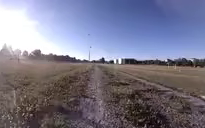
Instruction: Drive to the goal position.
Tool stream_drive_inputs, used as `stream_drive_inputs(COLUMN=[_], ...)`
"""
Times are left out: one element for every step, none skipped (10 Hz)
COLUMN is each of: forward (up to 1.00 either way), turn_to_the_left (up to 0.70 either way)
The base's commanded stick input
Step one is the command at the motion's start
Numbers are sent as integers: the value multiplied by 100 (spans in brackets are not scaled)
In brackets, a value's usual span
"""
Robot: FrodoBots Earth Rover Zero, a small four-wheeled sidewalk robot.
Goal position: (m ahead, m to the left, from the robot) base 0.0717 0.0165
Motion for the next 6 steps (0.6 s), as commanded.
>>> stream_drive_inputs(forward=[50, 50, 50, 50, 50, 50], turn_to_the_left=[0, 0, 0, 0, 0, 0])
